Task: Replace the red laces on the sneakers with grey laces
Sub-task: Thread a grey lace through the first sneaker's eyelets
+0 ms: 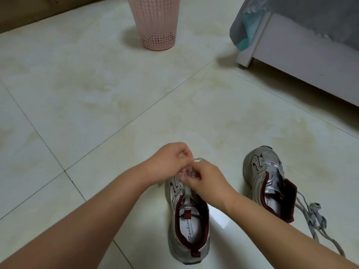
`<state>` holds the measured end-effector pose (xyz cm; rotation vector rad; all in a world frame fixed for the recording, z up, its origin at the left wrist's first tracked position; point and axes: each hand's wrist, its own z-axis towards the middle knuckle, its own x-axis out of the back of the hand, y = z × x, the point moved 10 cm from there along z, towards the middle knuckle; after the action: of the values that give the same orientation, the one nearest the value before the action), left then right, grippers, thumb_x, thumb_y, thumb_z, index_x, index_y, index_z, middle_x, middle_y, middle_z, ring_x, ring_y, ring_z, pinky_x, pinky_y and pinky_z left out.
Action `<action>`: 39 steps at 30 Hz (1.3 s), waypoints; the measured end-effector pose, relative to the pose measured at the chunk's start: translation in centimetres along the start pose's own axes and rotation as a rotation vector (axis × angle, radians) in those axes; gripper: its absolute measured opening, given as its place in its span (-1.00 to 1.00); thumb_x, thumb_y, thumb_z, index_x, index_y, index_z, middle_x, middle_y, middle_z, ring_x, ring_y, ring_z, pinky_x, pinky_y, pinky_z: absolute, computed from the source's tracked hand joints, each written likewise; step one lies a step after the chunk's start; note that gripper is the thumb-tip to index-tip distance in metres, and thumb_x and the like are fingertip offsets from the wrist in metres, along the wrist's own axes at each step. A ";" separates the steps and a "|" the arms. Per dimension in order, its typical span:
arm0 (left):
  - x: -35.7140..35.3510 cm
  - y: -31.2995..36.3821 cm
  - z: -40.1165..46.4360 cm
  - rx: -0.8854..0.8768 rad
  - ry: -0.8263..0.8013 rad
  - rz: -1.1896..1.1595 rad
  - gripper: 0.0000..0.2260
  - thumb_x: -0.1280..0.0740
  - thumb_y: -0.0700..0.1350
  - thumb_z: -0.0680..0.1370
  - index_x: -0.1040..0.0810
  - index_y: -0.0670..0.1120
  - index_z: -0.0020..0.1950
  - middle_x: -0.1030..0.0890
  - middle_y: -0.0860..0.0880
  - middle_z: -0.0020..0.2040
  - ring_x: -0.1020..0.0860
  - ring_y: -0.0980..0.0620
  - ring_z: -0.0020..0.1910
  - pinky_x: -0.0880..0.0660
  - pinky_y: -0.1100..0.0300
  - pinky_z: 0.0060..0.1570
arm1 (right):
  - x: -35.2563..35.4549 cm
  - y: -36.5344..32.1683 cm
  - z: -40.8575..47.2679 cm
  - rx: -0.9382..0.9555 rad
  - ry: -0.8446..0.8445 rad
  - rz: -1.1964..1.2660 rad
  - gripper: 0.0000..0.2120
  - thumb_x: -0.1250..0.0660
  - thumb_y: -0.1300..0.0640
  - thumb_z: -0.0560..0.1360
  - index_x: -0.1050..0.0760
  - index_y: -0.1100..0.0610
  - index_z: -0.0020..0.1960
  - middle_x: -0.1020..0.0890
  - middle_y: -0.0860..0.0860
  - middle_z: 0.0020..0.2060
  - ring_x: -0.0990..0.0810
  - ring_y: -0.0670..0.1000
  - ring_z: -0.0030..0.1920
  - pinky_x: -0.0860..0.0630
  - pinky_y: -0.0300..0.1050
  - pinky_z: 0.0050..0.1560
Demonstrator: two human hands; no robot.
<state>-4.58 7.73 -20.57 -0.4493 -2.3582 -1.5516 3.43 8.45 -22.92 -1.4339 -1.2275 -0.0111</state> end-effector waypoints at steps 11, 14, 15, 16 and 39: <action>2.2 -1.1 -1.6 0.027 -0.069 0.171 -0.76 -0.24 -0.09 0.56 -0.56 0.03 -0.30 -0.34 0.02 -0.43 -0.31 0.01 -0.35 -0.31 0.18 -0.26 | 3.0 2.2 -0.3 -0.125 0.092 0.109 -0.46 -0.37 0.16 0.42 -0.31 0.04 0.36 -0.45 -0.04 0.10 -0.42 -0.09 0.14 -0.36 -0.19 0.18; 1.4 0.3 -1.1 -0.048 -0.023 0.132 -0.80 -0.25 -0.12 0.55 -0.52 0.01 -0.27 -0.35 0.03 -0.44 -0.32 0.05 -0.39 -0.32 0.19 -0.27 | 2.4 -1.4 0.1 0.014 0.080 0.013 -0.71 -0.33 0.07 0.47 -0.47 0.03 0.19 -0.58 -0.01 -0.02 -0.53 0.01 0.06 -0.47 -0.04 0.15; 1.7 0.3 -0.8 -0.055 0.010 0.134 -0.81 -0.25 -0.13 0.55 -0.50 0.00 -0.27 -0.36 0.06 -0.44 -0.32 0.10 -0.41 -0.33 0.20 -0.28 | 2.7 -1.8 0.3 0.007 0.107 -0.031 -0.89 -0.27 0.08 0.51 -0.52 0.06 0.00 -0.62 0.05 -0.12 -0.57 0.09 -0.05 -0.51 0.01 0.04; 2.0 0.1 -0.7 -0.054 0.041 0.167 -0.81 -0.25 -0.13 0.55 -0.49 0.00 -0.26 -0.37 0.08 -0.43 -0.33 0.13 -0.41 -0.33 0.23 -0.30 | 3.5 -2.0 0.4 0.007 0.156 -0.073 -0.87 -0.22 0.10 0.53 -0.51 0.08 -0.13 -0.64 0.09 -0.18 -0.57 0.14 -0.12 -0.52 0.02 -0.05; -1.3 -11.7 -0.2 0.346 0.074 -0.184 -0.80 -0.28 -0.36 0.48 -0.47 -0.10 -0.27 -0.61 -0.09 -0.32 -0.56 0.06 -0.36 -0.51 0.31 -0.34 | 1.7 -0.4 0.2 -0.011 0.176 -0.266 -0.77 -0.26 0.18 0.41 -0.41 0.08 0.07 -0.40 -0.01 -0.02 -0.35 0.05 0.10 -0.33 -0.07 0.12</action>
<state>-8.13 3.02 -30.75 -0.0975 -2.5970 -1.1665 3.82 9.65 -21.65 -1.2420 -1.2634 -0.3197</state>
